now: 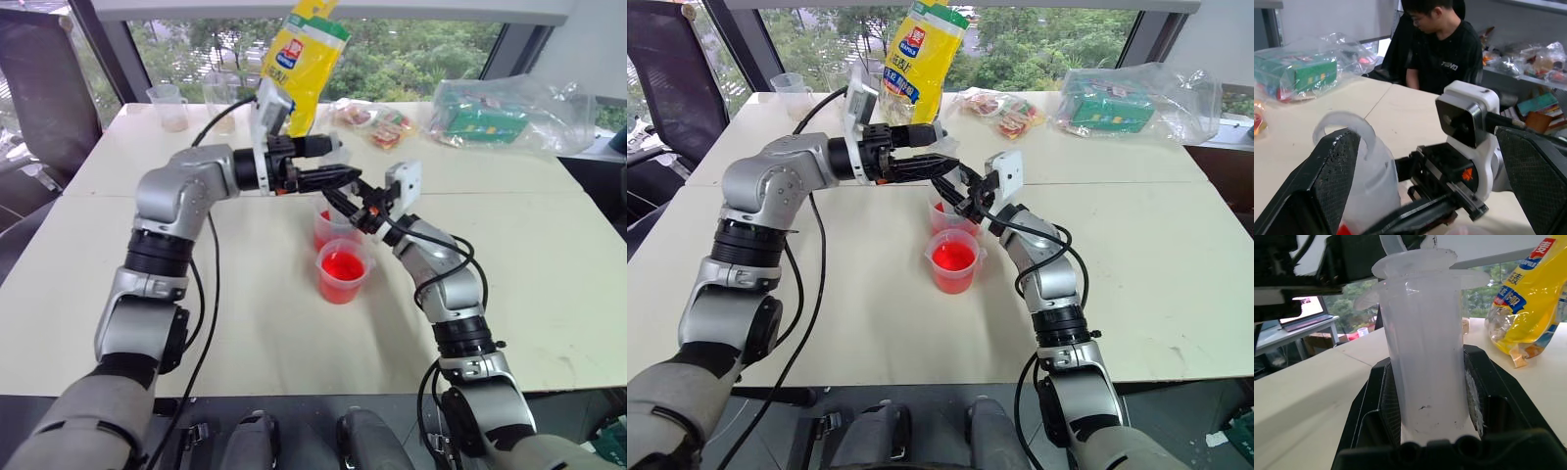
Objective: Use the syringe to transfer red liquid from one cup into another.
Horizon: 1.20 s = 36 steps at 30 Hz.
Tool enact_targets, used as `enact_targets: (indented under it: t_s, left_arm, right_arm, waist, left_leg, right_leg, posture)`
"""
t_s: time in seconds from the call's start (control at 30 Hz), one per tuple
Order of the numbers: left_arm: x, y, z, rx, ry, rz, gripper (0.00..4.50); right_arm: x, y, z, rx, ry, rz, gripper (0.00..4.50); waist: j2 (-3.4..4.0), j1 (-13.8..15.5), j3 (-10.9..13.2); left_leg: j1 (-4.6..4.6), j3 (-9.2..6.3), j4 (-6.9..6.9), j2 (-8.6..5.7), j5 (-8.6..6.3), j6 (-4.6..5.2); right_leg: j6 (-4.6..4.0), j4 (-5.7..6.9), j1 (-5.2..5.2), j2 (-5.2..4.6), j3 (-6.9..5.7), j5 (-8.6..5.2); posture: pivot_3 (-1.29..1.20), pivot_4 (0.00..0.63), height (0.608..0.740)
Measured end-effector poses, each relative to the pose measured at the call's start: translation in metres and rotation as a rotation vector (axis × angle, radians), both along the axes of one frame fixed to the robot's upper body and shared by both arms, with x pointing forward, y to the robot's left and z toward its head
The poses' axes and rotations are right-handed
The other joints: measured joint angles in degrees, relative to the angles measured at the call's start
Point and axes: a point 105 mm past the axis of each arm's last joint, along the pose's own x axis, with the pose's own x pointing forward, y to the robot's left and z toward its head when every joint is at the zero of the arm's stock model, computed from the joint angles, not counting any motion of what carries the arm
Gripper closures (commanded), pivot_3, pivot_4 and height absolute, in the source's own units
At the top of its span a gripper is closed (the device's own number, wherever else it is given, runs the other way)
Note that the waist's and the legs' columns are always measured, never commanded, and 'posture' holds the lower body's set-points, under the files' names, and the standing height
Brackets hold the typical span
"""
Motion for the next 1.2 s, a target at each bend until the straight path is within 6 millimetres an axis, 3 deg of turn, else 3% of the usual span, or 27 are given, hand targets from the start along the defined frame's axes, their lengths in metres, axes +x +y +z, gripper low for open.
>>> enact_targets:
  t_s: [0.03, 0.17, 0.37, 1.2]
  left_arm:
    - [0.002, -0.001, 0.0, -0.001, -0.002, 0.003, 0.0]
    - [0.007, -0.002, -0.003, -0.003, -0.004, 0.025, 1.26]
    - [0.017, 0.003, -0.006, -0.01, 0.011, 0.07, 4.35]
    - [0.023, 0.012, 0.002, -0.003, 0.006, 0.116, 4.43]
  right_arm:
    - [0.0, -0.001, 0.0, -0.003, 0.001, 0.0, 3.11]
    - [0.0, -0.002, -0.002, -0.018, 0.007, 0.001, 3.11]
    - [-0.001, -0.001, -0.003, -0.048, 0.004, 0.022, 3.11]
    - [0.004, 0.005, 0.001, -0.091, 0.023, 0.04, 3.11]
  waist:
    - [0.0, 0.0, 0.0]
    - [0.0, 0.0, 0.0]
    - [0.0, 0.0, 0.0]
    - [0.0, 0.0, 0.0]
  left_leg:
    - [0.01, 0.01, 0.0, 0.0, 0.0, 0.0]
    - [0.04, 0.0, 0.01, 0.0, 0.01, -0.01]
    - [0.07, -0.01, 0.01, 0.0, 0.01, -0.01]
    - [-0.01, -0.02, -0.01, 0.0, 0.01, -0.01]
  right_leg:
    - [0.0, 0.01, 0.0, 0.0, 0.0, 0.0]
    - [0.0, 0.04, 0.03, 0.0, 0.0, 0.0]
    - [0.0, 0.08, 0.05, 0.02, 0.0, 0.0]
    - [0.0, 0.07, -0.04, 0.0, -0.01, 0.0]
  posture:
    - [0.0, 0.15, 0.74]
    - [0.0, 0.15, 0.74]
    - [0.0, 0.15, 0.74]
    - [0.0, 0.15, 0.74]
